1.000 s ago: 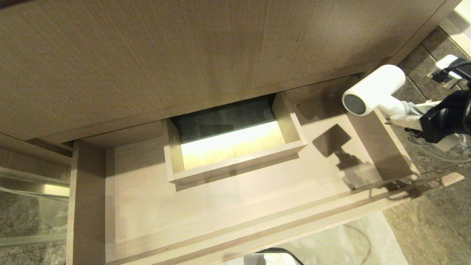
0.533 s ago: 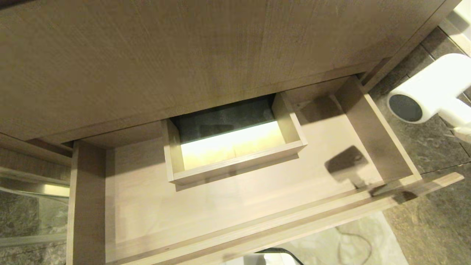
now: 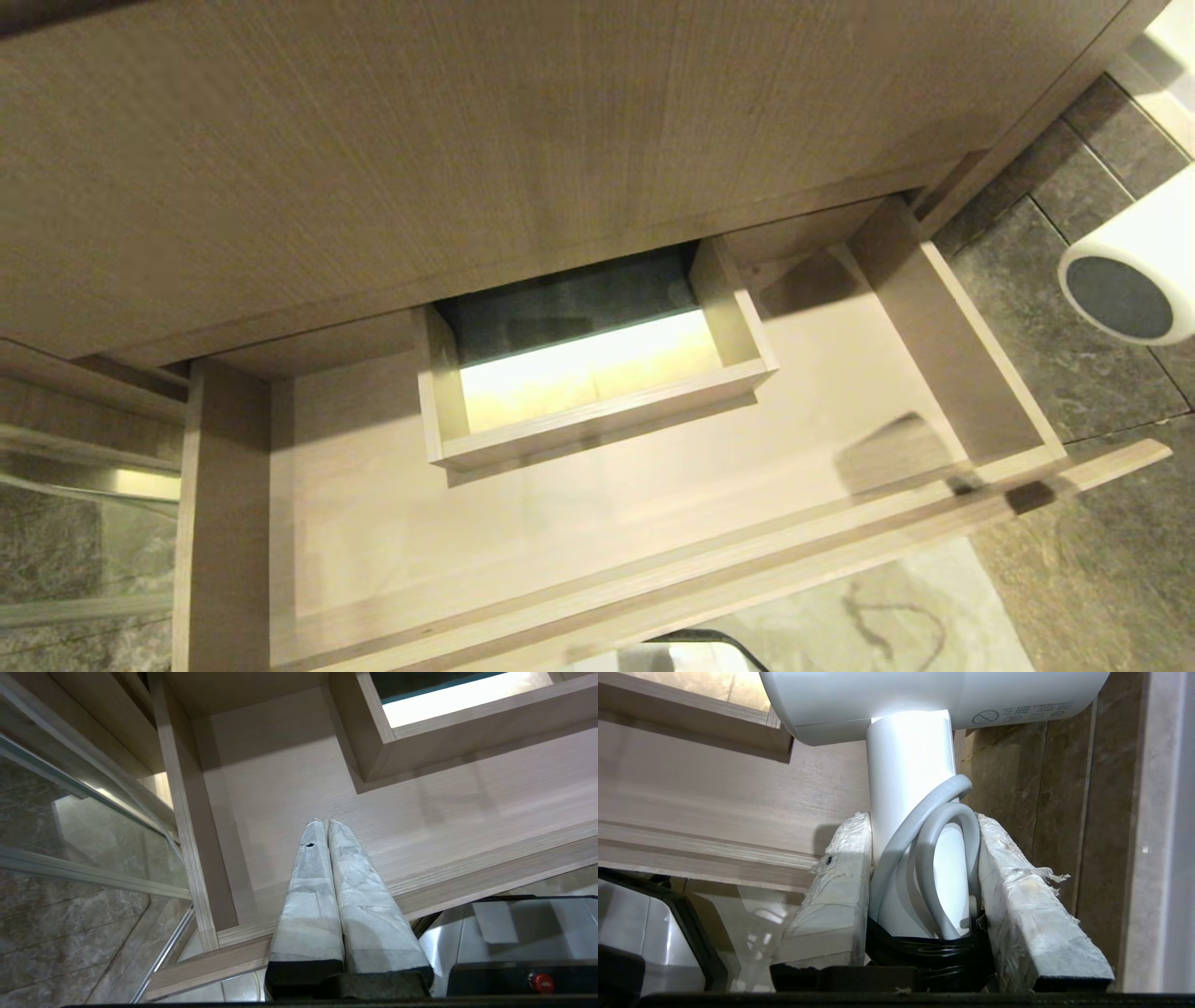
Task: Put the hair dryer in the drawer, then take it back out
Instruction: Place it on the countertop
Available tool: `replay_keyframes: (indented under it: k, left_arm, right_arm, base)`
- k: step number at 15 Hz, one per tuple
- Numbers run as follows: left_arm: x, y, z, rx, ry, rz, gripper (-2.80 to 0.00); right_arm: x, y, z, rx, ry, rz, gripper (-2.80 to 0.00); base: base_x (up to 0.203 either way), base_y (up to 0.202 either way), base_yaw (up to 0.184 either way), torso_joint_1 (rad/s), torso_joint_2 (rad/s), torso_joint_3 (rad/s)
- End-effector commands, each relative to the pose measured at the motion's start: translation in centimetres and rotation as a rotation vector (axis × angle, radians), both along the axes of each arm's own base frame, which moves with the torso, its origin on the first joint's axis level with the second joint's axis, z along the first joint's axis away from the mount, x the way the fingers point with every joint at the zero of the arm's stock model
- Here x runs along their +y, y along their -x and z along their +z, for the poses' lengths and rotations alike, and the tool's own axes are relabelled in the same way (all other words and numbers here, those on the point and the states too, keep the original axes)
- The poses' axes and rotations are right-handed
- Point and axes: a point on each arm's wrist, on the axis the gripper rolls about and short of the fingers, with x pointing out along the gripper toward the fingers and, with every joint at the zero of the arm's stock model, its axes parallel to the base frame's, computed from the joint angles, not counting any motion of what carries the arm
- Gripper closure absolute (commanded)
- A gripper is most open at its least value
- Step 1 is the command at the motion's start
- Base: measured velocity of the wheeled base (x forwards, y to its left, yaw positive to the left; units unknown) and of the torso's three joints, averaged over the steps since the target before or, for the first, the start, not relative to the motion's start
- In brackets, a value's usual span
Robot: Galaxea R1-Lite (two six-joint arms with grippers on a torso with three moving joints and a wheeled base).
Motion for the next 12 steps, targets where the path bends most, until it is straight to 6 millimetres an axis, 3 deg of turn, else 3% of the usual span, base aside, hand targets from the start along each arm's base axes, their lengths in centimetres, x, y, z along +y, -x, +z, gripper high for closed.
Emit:
replay_keyframes:
  k: [1, 5, 9, 12]
  left_arm:
    - [0.0, 0.0, 0.0, 0.001, 0.000, 0.000, 0.00]
    - [0.0, 0.0, 0.0, 0.001, 0.000, 0.000, 0.00]
    - [0.0, 0.0, 0.0, 0.000, 0.000, -0.001, 0.00]
    - [0.0, 0.0, 0.0, 0.001, 0.000, 0.000, 0.00]
  right_arm:
    - [0.2, 0.9, -0.1, -0.027, 0.009, 0.001, 0.00]
    - [0.3, 1.5, -0.4, -0.036, 0.009, 0.001, 0.00]
    - [0.3, 1.7, -0.2, -0.056, 0.013, 0.001, 0.00]
    - [0.4, 2.0, -0.2, -0.064, 0.014, 0.001, 0.00]
  base:
    - [0.000, 0.000, 0.000, 0.203, -0.35, -0.110]
    - [0.000, 0.000, 0.000, 0.248, -0.46, -0.191]
    - [0.000, 0.000, 0.000, 0.120, -0.50, -0.208]
    - [0.000, 0.000, 0.000, 0.444, -0.50, -0.224]
